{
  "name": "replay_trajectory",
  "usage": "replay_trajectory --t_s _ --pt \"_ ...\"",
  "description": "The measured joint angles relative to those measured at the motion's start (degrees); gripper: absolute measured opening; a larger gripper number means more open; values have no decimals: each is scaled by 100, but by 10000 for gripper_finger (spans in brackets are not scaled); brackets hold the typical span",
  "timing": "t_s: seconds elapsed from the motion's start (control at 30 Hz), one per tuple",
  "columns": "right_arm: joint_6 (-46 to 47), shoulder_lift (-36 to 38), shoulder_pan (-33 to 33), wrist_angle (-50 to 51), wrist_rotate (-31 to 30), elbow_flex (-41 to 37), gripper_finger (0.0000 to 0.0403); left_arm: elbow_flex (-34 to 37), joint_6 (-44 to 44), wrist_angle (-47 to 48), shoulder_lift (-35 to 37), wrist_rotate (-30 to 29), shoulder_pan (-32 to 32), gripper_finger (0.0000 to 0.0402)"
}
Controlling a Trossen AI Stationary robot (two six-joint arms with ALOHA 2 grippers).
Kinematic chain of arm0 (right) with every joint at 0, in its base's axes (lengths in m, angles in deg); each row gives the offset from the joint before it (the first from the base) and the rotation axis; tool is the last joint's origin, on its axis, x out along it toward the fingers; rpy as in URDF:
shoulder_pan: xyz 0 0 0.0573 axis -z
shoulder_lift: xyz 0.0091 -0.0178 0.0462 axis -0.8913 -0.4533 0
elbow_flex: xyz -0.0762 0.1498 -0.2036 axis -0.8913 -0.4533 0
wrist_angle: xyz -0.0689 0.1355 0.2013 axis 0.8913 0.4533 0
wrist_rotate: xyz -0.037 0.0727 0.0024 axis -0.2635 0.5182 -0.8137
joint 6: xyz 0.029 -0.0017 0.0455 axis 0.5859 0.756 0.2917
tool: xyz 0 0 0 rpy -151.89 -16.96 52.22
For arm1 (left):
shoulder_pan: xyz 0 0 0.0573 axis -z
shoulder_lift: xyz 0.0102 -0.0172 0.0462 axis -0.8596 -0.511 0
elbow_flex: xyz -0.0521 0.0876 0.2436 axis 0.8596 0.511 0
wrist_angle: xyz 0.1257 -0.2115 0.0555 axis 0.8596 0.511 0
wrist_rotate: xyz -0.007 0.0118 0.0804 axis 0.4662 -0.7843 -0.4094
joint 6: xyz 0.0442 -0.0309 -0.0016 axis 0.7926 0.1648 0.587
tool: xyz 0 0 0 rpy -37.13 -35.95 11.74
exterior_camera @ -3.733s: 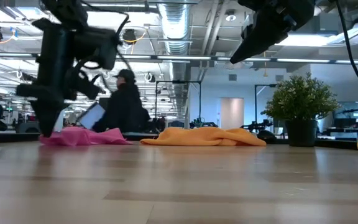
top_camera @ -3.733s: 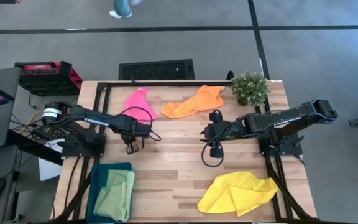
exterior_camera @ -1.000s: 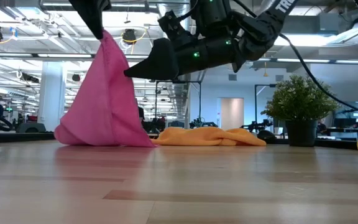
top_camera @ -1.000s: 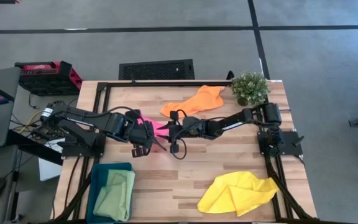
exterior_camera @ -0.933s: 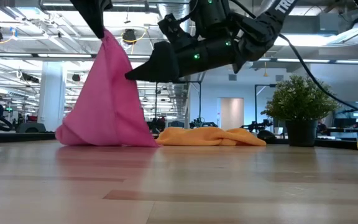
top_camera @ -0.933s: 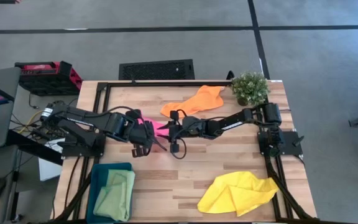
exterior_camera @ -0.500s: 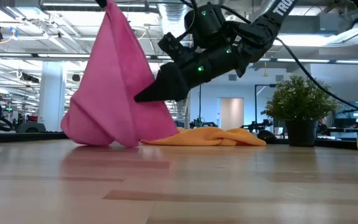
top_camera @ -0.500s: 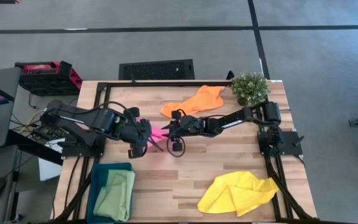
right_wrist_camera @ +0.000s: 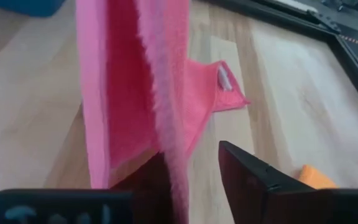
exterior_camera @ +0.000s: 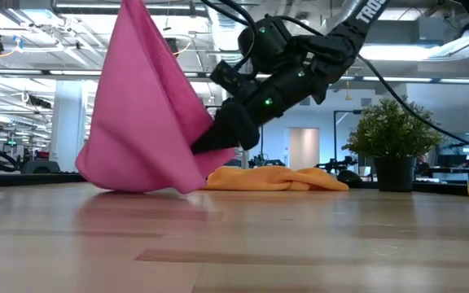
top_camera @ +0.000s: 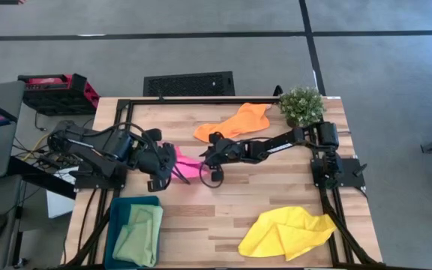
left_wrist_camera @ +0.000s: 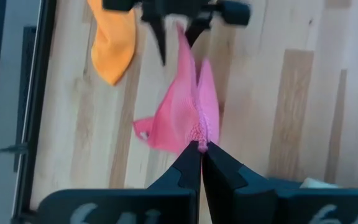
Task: Fold microfiber towels
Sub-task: Fold the pink microfiber towel
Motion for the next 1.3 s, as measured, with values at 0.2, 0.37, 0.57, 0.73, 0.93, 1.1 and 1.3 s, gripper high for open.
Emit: replay_trajectory --t_s 0.2,0.37,0.57,0.73,0.93,1.1,1.3 --pt "-99 2 -6 126 2 0 95 0 -183 169 0 4 -2 0" --pt "-113 2 -2 305 2 -2 72 0 -183 169 0 87 -2 0" --pt "-144 4 -3 518 2 -2 65 0 -187 167 0 118 -2 0" --pt "-142 4 -3 683 2 -2 65 0 -188 166 0 129 -2 0" --pt "-143 4 -4 863 0 -2 64 0 -232 167 0 152 -2 0" --pt "-140 213 -5 1036 0 0 29 0 -305 165 0 160 -2 0" --pt "-97 717 -6 1540 -96 -4 15 0 -388 165 0 159 -2 0"
